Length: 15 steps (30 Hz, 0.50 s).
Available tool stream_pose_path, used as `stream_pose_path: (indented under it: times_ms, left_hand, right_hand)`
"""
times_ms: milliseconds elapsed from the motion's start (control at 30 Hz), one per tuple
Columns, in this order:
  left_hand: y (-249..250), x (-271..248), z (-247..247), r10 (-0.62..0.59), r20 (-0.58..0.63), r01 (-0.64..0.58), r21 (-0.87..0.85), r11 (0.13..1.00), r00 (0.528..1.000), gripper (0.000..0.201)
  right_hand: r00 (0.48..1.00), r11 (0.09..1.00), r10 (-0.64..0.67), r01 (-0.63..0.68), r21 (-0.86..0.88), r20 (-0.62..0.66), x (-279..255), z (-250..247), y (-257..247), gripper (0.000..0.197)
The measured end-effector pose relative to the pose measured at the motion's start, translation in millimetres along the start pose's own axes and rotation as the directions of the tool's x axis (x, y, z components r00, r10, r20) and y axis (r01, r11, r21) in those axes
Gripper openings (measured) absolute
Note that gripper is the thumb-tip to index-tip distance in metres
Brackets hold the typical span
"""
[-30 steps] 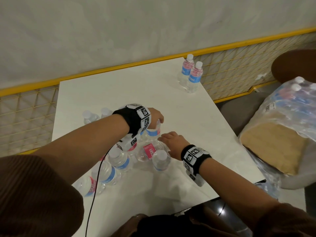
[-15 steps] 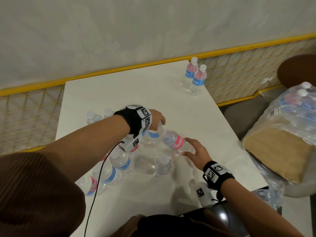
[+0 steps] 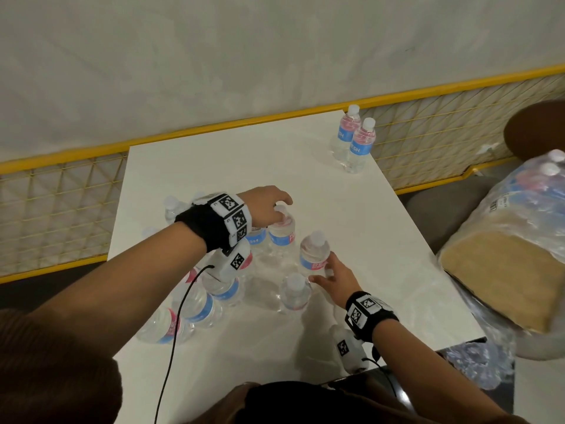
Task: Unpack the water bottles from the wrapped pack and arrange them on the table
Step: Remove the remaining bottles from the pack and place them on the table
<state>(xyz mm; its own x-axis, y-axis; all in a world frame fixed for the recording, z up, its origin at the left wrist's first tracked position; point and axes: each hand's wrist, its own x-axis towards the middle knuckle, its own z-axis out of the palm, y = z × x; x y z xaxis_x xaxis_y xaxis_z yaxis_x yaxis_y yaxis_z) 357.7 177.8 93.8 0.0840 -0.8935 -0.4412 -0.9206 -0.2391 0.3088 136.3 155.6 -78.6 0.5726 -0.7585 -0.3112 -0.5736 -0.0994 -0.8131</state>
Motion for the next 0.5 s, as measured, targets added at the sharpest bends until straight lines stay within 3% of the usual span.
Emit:
stream_pose_path:
  times_ms: [200, 300, 367, 433, 500]
  left_hand:
    - [-25.5, -41.1, -7.0, -0.011, -0.121, -0.009, -0.166, 0.986, 0.993, 0.041]
    - [-59.4, -70.7, 2.0, -0.137, -0.231, 0.050, -0.348, 0.936, 0.963, 0.039]
    - [-79.4, -84.3, 13.5, -0.254, -0.304, 0.084, -0.477, 0.875, 0.918, 0.040]
    - [-95.1, -90.7, 24.8, -0.352, -0.295, 0.144, -0.549, 0.823, 0.888, 0.047]
    - [-103.6, -91.7, 33.8, -0.397, -0.189, 0.254, -0.513, 0.820, 0.898, 0.063]
  right_hand:
    - [0.989, 0.996, -0.012, 0.024, -0.083, 0.145, 6.3, 8.8, -11.6, 0.059]
    - [0.988, 0.994, 0.052, -0.065, 0.086, 0.148, 0.6, 9.1, -11.2, 0.062]
    - [0.977, 0.967, 0.135, -0.167, 0.195, 0.166, -6.9, 9.5, -13.3, 0.055]
    - [0.956, 0.935, 0.214, -0.260, 0.241, 0.201, -12.4, 11.0, -14.8, 0.047]
    - [0.932, 0.910, 0.278, -0.333, 0.248, 0.234, -13.9, 14.5, -15.9, 0.044]
